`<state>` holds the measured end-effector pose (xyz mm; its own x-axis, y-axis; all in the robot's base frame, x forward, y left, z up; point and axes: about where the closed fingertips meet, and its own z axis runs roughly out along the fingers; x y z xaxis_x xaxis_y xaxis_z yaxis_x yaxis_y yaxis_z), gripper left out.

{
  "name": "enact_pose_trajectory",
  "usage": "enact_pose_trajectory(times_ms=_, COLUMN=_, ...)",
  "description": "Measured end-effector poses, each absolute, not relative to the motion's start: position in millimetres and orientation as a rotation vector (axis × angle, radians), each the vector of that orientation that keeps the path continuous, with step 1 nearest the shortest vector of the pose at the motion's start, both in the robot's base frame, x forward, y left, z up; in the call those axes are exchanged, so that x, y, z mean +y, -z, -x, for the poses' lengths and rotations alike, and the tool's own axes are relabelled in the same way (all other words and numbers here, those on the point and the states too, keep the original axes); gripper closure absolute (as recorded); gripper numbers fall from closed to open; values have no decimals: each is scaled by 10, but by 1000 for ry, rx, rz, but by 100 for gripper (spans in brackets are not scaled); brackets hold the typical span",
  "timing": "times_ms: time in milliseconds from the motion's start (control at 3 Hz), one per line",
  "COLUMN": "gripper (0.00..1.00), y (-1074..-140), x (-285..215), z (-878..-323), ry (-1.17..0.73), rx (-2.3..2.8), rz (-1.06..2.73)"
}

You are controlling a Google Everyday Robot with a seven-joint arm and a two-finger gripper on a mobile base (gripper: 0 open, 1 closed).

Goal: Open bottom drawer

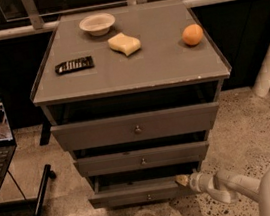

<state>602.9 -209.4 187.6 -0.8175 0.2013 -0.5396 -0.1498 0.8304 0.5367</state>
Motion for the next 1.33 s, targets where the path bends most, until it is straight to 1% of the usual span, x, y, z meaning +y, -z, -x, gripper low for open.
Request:
enact_pose_trajectory(times_ms=1000, gripper=100, y=-1928, x=-2163, z=-5908, ry=-795, rx=2425, rz=-80)
enact_pose_trajectory(times_ms=1333, gripper=100, y=-1919, x=-2249, z=-5757, ry=-840, rx=2434, rz=-112)
